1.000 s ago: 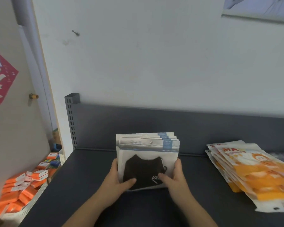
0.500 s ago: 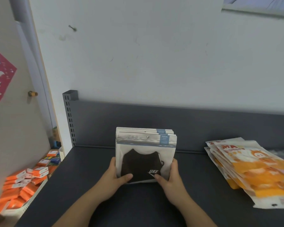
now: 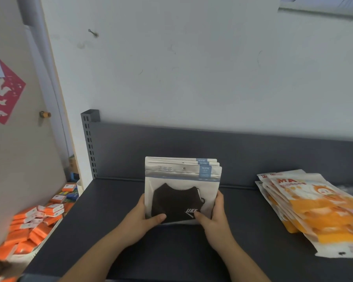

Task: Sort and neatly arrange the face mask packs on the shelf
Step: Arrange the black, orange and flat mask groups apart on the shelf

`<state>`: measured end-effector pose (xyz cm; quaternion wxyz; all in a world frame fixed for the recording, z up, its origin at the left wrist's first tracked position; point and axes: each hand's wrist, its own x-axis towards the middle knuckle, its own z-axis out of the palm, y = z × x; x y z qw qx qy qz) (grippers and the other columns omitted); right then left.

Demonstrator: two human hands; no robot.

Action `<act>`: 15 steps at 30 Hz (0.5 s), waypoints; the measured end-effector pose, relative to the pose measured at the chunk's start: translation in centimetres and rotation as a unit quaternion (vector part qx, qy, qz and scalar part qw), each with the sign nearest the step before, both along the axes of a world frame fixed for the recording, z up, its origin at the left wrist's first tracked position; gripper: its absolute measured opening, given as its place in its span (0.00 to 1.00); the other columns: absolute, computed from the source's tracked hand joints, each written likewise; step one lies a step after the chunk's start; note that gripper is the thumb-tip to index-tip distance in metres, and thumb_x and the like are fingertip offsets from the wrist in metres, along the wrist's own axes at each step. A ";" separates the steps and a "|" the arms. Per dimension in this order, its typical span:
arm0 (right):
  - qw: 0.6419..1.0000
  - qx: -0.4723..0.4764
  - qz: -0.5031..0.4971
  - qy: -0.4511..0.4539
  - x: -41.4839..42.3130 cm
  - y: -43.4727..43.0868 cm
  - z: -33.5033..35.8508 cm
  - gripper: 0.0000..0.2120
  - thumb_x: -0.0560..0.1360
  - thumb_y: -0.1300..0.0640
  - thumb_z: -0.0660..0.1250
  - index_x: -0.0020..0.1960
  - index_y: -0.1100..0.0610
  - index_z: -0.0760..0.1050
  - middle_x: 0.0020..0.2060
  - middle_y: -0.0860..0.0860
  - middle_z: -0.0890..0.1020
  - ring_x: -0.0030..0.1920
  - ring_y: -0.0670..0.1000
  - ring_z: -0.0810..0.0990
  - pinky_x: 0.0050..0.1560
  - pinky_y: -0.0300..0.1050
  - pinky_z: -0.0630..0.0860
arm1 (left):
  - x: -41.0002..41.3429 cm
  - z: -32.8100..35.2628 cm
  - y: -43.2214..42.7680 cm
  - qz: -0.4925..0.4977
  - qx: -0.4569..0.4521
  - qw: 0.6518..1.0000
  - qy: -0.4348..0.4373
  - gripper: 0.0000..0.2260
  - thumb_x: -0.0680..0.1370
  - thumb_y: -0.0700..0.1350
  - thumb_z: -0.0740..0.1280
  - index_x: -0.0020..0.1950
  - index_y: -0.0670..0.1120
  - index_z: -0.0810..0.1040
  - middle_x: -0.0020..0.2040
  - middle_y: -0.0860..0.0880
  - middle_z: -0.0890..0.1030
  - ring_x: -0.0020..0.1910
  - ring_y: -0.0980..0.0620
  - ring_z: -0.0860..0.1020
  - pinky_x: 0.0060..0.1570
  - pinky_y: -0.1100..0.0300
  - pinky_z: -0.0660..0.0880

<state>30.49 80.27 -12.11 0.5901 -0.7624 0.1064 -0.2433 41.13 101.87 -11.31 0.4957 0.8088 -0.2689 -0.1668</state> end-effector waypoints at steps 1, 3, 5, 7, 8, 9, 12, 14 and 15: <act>1.000 -0.001 -0.002 0.005 0.1 -0.1 -0.2 0.36 0.72 0.76 0.67 0.71 0.50 0.61 0.62 0.48 0.77 0.61 0.42 0.77 0.61 0.36 0.75 | -0.1 0.0 -0.1 0.006 0.022 1.000 -0.006 0.28 0.72 0.62 0.72 0.63 0.73 0.58 0.66 0.63 0.74 0.66 0.59 0.73 0.71 0.52 0.68; 1.000 -0.003 0.003 0.025 0.3 -0.3 -0.5 0.37 0.72 0.76 0.67 0.69 0.46 0.61 0.62 0.48 0.77 0.61 0.42 0.77 0.59 0.39 0.76 | -0.4 -0.1 -0.5 0.010 0.078 0.997 -0.023 0.26 0.73 0.63 0.69 0.62 0.68 0.55 0.67 0.58 0.73 0.68 0.50 0.71 0.72 0.48 0.66; 0.999 -0.001 0.015 0.051 0.4 -0.5 -0.6 0.37 0.72 0.76 0.67 0.67 0.44 0.60 0.62 0.48 0.76 0.62 0.45 0.77 0.57 0.38 0.76 | -0.5 0.0 -0.7 0.019 0.107 0.993 -0.038 0.26 0.76 0.61 0.68 0.64 0.63 0.53 0.67 0.53 0.73 0.68 0.47 0.71 0.72 0.47 0.65; 0.998 -0.006 0.019 0.064 0.5 -0.4 -0.4 0.38 0.73 0.74 0.68 0.70 0.45 0.57 0.63 0.47 0.75 0.64 0.44 0.75 0.60 0.38 0.75 | -0.4 0.3 -0.5 0.030 0.105 0.993 -0.033 0.29 0.72 0.65 0.67 0.65 0.65 0.54 0.68 0.54 0.73 0.69 0.45 0.70 0.72 0.46 0.65; 0.997 -0.008 0.016 0.069 0.5 -0.3 -0.2 0.39 0.73 0.74 0.68 0.72 0.46 0.55 0.64 0.45 0.74 0.64 0.43 0.74 0.62 0.38 0.74 | -0.3 0.4 -0.3 0.033 0.098 0.994 -0.028 0.30 0.70 0.68 0.67 0.66 0.66 0.56 0.67 0.56 0.74 0.69 0.46 0.70 0.72 0.46 0.65; 0.997 -0.009 0.016 0.069 0.6 -0.3 0.0 0.40 0.74 0.73 0.68 0.74 0.46 0.53 0.65 0.44 0.74 0.64 0.41 0.74 0.63 0.36 0.73 | -0.2 0.6 -0.1 0.033 0.087 0.995 -0.020 0.30 0.69 0.67 0.67 0.66 0.65 0.57 0.66 0.57 0.75 0.68 0.48 0.71 0.71 0.47 0.66; 0.995 -0.005 0.031 0.093 1.2 0.0 0.8 0.41 0.75 0.72 0.67 0.73 0.43 0.50 0.63 0.38 0.71 0.61 0.36 0.73 0.53 0.24 0.71 | 0.3 1.4 0.3 0.023 0.054 0.998 0.028 0.26 0.77 0.55 0.70 0.68 0.54 0.58 0.60 0.58 0.75 0.60 0.59 0.75 0.58 0.64 0.73; 0.988 -0.012 0.055 0.144 1.8 0.1 0.8 0.39 0.75 0.70 0.66 0.73 0.42 0.51 0.62 0.37 0.72 0.60 0.37 0.73 0.52 0.26 0.70 | 0.5 1.6 0.5 0.035 0.075 0.996 0.038 0.22 0.78 0.52 0.69 0.64 0.49 0.60 0.56 0.57 0.75 0.53 0.62 0.75 0.46 0.70 0.71; 0.982 -0.026 0.066 0.172 2.1 0.3 0.8 0.37 0.75 0.67 0.67 0.73 0.43 0.53 0.62 0.38 0.73 0.61 0.38 0.73 0.56 0.29 0.70 | 0.5 1.6 0.6 0.051 0.089 0.994 0.043 0.21 0.78 0.52 0.70 0.62 0.46 0.63 0.55 0.55 0.75 0.51 0.62 0.74 0.43 0.70 0.70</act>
